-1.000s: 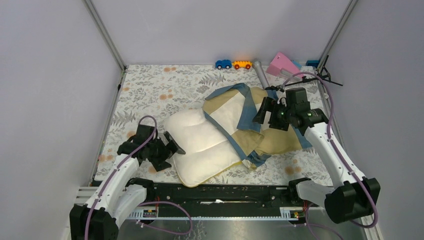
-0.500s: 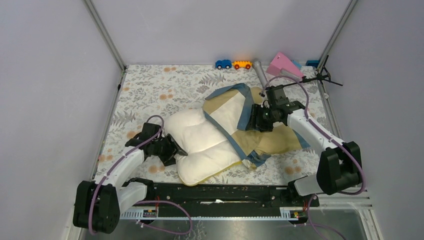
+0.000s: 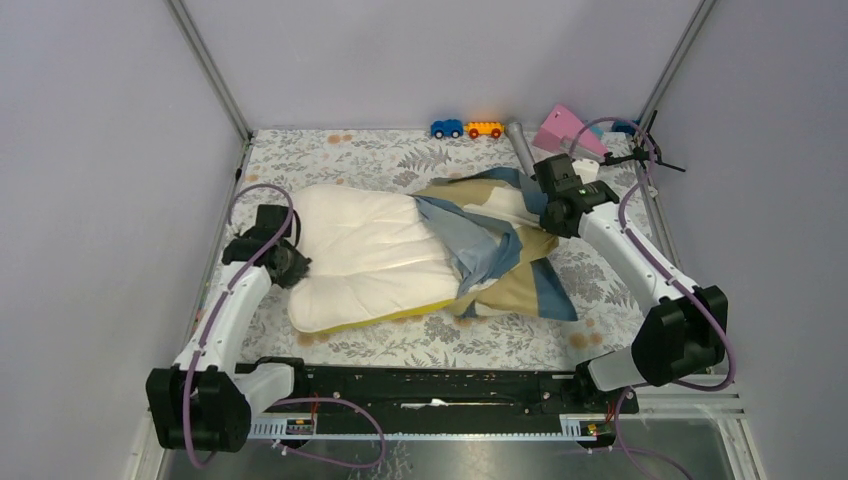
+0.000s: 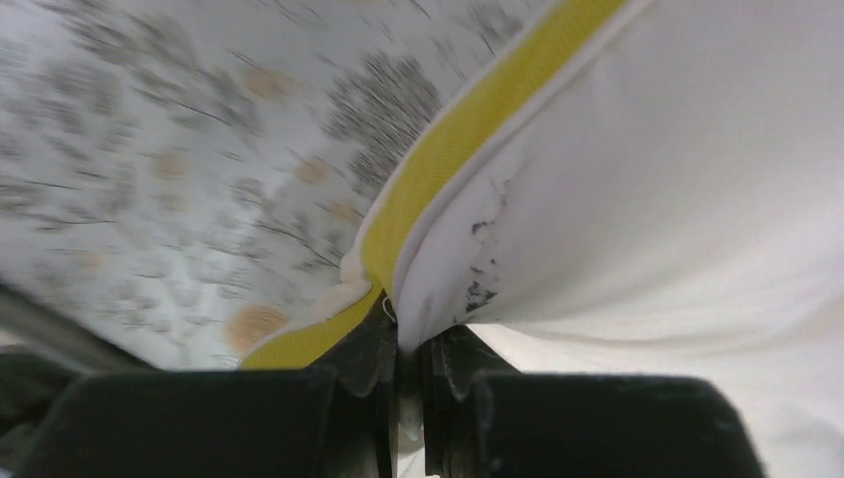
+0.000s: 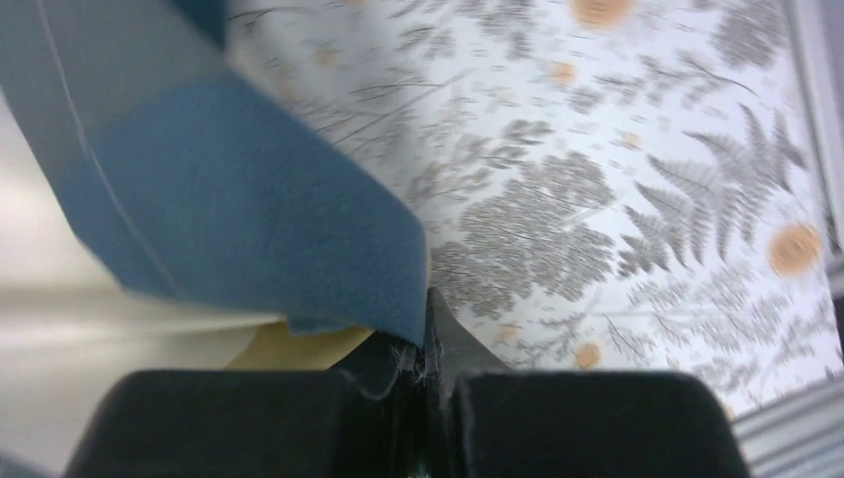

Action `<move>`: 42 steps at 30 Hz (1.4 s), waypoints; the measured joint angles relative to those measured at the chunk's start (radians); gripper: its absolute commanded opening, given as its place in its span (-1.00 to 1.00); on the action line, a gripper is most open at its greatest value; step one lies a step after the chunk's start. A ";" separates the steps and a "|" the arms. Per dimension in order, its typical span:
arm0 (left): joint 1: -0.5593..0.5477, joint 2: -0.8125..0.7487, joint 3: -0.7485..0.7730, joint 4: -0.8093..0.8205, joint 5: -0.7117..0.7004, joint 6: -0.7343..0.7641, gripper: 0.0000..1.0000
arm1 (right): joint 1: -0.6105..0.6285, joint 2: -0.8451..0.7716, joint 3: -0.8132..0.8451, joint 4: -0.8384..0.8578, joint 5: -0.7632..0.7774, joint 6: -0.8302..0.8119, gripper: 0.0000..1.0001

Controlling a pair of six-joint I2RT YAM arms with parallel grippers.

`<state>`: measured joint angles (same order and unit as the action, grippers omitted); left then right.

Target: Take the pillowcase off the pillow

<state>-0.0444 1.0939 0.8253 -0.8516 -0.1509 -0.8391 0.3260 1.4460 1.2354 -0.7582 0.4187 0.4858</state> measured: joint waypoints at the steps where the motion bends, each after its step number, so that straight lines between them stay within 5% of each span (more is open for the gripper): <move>1: 0.009 -0.011 0.023 -0.027 -0.061 -0.007 -1.00 | -0.002 -0.006 0.000 -0.029 0.059 0.043 -1.00; 7: 0.019 -0.047 0.166 -0.185 -0.343 -0.064 -1.00 | -0.002 -0.064 -0.017 -0.106 0.169 0.220 -1.00; 17: 0.022 -0.055 0.186 -0.276 -0.463 -0.093 -1.00 | -0.002 -0.076 -0.021 -0.132 0.186 0.283 -0.99; 20: 0.022 -0.074 0.186 -0.279 -0.470 -0.082 -1.00 | -0.001 -0.079 -0.021 -0.128 0.182 0.272 -0.30; 23: 0.037 -0.097 0.185 -0.244 -0.452 0.003 -1.00 | -0.018 -0.089 -0.022 -0.090 0.106 0.142 0.64; 25: 0.058 -0.114 0.177 -0.201 -0.396 0.067 -1.00 | -0.040 -0.099 -0.022 -0.047 -0.033 0.051 0.92; 32: 0.074 -0.200 0.042 -0.024 -0.087 0.158 -1.00 | 0.053 -0.106 -0.003 0.093 -0.415 -0.040 0.99; 42: 0.071 -0.211 -0.017 0.027 0.096 0.166 -1.00 | 0.406 0.079 0.216 0.079 -0.364 -0.064 0.99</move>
<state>0.0265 0.8829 0.8085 -0.8242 -0.0551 -0.6727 0.7322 1.5253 1.4513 -0.6788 0.0547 0.4221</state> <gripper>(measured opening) 0.070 0.993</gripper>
